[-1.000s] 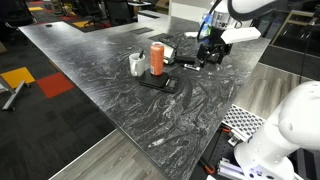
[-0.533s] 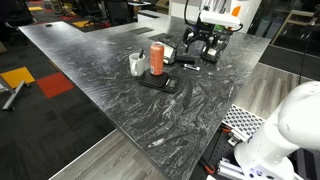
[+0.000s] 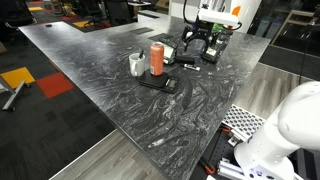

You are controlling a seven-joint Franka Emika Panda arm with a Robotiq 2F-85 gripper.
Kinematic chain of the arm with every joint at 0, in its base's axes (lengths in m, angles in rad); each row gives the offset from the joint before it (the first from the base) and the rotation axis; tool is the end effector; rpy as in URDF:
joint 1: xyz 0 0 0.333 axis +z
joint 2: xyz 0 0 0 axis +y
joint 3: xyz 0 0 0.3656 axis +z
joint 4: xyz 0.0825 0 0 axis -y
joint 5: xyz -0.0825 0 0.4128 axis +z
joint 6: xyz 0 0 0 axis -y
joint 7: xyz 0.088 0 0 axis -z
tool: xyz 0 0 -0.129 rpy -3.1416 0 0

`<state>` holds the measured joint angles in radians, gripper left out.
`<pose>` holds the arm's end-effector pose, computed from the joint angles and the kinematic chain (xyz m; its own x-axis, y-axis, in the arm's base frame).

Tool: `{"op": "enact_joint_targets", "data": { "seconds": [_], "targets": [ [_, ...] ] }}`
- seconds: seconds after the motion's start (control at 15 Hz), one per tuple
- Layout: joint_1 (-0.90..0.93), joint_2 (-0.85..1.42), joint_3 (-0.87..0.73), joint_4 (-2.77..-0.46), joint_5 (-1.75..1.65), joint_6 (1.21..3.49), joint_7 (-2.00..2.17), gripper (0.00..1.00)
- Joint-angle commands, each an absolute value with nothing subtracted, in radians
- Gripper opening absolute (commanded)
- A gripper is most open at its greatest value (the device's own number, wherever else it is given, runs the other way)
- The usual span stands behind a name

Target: Move the orange can to the left.

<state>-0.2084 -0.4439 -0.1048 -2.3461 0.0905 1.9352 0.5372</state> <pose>0.4079 -0.1277 0.5159 0.6448 -0.7632 -0.0425 -0.7612 -0.6361 -0.1261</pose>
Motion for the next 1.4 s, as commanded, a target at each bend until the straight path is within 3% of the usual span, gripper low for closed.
{"op": "enact_joint_targets", "data": {
  "seconds": [0.0, 0.6, 0.67, 0.8, 1.33],
  "targets": [
    [-0.211, -0.393, -0.103, -2.301, 0.125, 1.937, 0.511, 1.00],
    [-0.214, -0.196, -0.104, -2.116, 0.126, 1.916, 0.665, 1.00],
    [-0.212, -0.176, -0.108, -2.094, 0.126, 1.918, 0.677, 0.75],
    [-0.207, -0.138, -0.114, -2.051, 0.135, 1.924, 0.699, 0.66],
    [-0.190, 0.032, -0.133, -1.907, 0.215, 1.953, 0.702, 0.08]
  ]
}}
